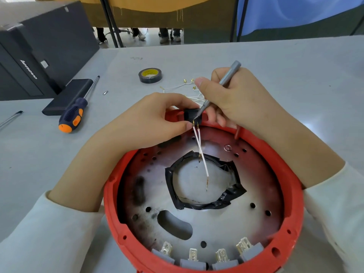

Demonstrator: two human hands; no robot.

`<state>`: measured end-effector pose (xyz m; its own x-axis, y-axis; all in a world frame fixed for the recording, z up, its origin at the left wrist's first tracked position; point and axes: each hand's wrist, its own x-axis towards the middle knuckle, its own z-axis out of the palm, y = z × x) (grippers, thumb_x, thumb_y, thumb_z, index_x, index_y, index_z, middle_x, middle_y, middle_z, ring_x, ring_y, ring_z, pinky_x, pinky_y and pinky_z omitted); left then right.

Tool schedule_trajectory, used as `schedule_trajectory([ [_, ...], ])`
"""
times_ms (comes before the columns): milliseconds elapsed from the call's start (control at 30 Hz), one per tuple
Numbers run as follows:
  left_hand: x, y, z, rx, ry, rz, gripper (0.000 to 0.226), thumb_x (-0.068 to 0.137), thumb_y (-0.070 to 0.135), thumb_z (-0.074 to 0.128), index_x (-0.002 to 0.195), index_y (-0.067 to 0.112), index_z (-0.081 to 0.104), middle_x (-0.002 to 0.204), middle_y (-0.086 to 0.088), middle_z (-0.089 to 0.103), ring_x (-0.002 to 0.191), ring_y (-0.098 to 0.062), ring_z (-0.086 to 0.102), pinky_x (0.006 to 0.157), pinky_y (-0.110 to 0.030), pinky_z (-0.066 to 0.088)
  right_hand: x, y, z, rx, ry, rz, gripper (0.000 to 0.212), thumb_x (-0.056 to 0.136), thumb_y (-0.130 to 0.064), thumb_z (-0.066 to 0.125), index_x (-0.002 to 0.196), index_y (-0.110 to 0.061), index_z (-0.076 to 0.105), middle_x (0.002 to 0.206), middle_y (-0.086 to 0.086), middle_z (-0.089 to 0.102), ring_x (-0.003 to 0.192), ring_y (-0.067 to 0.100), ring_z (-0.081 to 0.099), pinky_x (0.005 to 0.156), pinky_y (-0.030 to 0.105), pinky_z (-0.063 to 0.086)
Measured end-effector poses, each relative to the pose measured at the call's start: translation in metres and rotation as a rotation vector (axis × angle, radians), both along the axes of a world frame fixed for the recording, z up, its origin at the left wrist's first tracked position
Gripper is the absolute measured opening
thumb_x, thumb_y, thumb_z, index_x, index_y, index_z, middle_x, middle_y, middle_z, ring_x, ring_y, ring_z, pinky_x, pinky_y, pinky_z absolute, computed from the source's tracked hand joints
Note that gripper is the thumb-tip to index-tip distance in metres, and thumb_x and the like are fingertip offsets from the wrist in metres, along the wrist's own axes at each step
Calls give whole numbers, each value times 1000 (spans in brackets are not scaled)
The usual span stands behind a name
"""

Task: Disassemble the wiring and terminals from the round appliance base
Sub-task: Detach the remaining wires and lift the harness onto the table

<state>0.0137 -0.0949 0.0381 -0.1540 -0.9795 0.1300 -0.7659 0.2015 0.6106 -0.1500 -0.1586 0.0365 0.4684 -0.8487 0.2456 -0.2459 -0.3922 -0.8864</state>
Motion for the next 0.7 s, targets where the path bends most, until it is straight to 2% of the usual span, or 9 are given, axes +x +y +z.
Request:
schedule_trajectory([
  [200, -1, 0, 0, -15, -18, 5, 29, 80, 24, 69, 106, 35, 65, 94, 27, 62, 93, 12, 54, 76, 3, 34, 2, -6, 2, 37, 50, 29, 42, 96, -27, 52, 58, -12, 44, 45, 10, 58, 27, 20, 37, 30, 16, 27],
  [367, -1, -1, 0, -22, -34, -6, 31, 80, 24, 69, 110, 31, 65, 97, 28, 62, 97, 15, 51, 79, 5, 31, 3, -11, 4, 81, 119, 36, 47, 95, -28, 52, 53, -9, 48, 56, 25, 60, 31, 25, 37, 30, 16, 27],
  [567, -1, -1, 0, -19, -43, -8, 32, 80, 25, 69, 112, 30, 65, 102, 25, 63, 96, 9, 53, 83, 2, 33, 8, -16, 8, 145, 186, -27, 39, 93, -26, 51, 57, -10, 52, 44, 5, 54, 26, 10, 34, 29, 14, 25],
  [700, 0, 0, 0, -16, -37, -6, 32, 81, 24, 70, 113, 29, 65, 104, 23, 64, 98, 7, 54, 82, 1, 34, 8, -7, 5, 50, 130, -53, 39, 94, -23, 48, 56, -10, 47, 39, 5, 52, 25, 13, 35, 30, 14, 25],
])
